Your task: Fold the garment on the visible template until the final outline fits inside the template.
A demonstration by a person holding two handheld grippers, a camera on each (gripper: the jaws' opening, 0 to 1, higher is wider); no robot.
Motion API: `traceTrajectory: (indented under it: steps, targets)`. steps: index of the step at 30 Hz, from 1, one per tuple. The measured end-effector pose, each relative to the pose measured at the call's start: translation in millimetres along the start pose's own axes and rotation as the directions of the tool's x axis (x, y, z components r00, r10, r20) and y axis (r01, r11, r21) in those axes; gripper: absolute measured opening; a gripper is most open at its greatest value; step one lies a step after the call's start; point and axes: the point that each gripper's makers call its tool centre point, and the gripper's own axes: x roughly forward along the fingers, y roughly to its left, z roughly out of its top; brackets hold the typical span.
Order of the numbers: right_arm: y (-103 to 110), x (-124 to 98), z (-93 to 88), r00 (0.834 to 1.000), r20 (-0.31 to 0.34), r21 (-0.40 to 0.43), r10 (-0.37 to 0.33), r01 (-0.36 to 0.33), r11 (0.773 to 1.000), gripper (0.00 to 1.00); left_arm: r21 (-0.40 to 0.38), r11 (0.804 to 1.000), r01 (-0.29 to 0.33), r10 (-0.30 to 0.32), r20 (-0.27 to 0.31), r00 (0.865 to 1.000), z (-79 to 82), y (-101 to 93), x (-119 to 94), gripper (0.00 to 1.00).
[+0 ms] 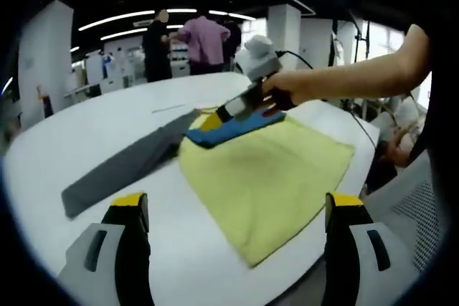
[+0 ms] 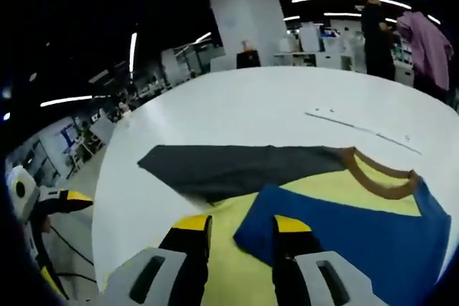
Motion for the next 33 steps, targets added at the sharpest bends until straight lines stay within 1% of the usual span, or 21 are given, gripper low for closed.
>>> traceTrajectory:
  steps: [1, 3, 5, 7, 12, 16, 17, 22, 26, 30, 32, 33]
  targets:
    - [-0.8, -4.5, 1.9, 1.000, 0.003, -0.002, -0.003, 0.003, 1.000, 0.39, -0.003, 1.000, -0.001, 0.001, -0.001, 1.000, -0.9, 2.0, -0.2, 0.99]
    - [1.3, -10.2, 5.0, 1.000, 0.009, -0.014, 0.000, 0.000, 1.000, 0.44, -0.011, 1.000, -0.005, 0.005, 0.002, 1.000, -2.5, 9.2, -1.0, 0.99]
    - [5.9, -17.9, 7.6, 1.000, 0.014, -0.036, 0.011, -0.011, 0.999, 0.51, -0.028, 0.999, -0.016, 0.016, 0.025, 1.000, 1.5, 15.5, -2.6, 0.99]
    - [9.0, -25.1, 10.5, 0.999, 0.025, -0.038, 0.029, -0.028, 0.999, 0.57, -0.047, 0.999, -0.016, 0.019, 0.047, 0.999, 7.9, 17.5, -3.6, 0.99]
    - [12.3, -43.5, 11.8, 0.998, 0.037, -0.069, 0.042, -0.039, 0.997, 0.67, -0.052, 0.998, -0.040, 0.043, 0.044, 0.998, 11.0, 28.7, -5.1, 0.99]
    - [14.1, -55.2, 9.8, 0.998, 0.043, -0.086, 0.044, -0.040, 0.996, 0.74, -0.072, 0.995, -0.067, 0.070, 0.041, 0.997, 10.8, 42.8, -7.9, 0.99]
    - [14.4, -57.5, 8.6, 0.998, 0.043, -0.091, 0.045, -0.040, 0.995, 0.76, -0.078, 0.994, -0.076, 0.080, 0.042, 0.996, 9.8, 48.8, -8.7, 0.99]
    - [11.4, -69.3, -4.0, 0.999, 0.018, -0.127, 0.028, -0.025, 0.992, 0.82, -0.094, 0.989, -0.111, 0.116, 0.045, 0.992, 11.2, 63.9, -12.2, 0.99]
    - [8.8, -78.1, -10.8, 1.000, 0.012, -0.136, 0.021, -0.019, 0.990, 0.85, -0.092, 0.986, -0.140, 0.144, 0.038, 0.989, 12.2, 75.6, -15.1, 0.99]
    - [6.6, -89.4, -20.0, 1.000, 0.006, -0.143, 0.013, -0.012, 0.990, 0.88, -0.101, 0.979, -0.177, 0.182, 0.036, 0.983, 14.5, 93.5, -18.9, 0.99]
    - [5.8, -93.1, -21.4, 1.000, 0.013, -0.146, 0.009, -0.007, 0.989, 0.88, -0.108, 0.975, -0.192, 0.197, 0.033, 0.980, 14.3, 100.4, -20.4, 0.99]
    - [5.8, -95.7, -22.1, 1.000, 0.017, -0.153, 0.007, -0.004, 0.988, 0.89, -0.111, 0.971, -0.212, 0.216, 0.031, 0.976, 14.3, 106.1, -21.9, 0.99]
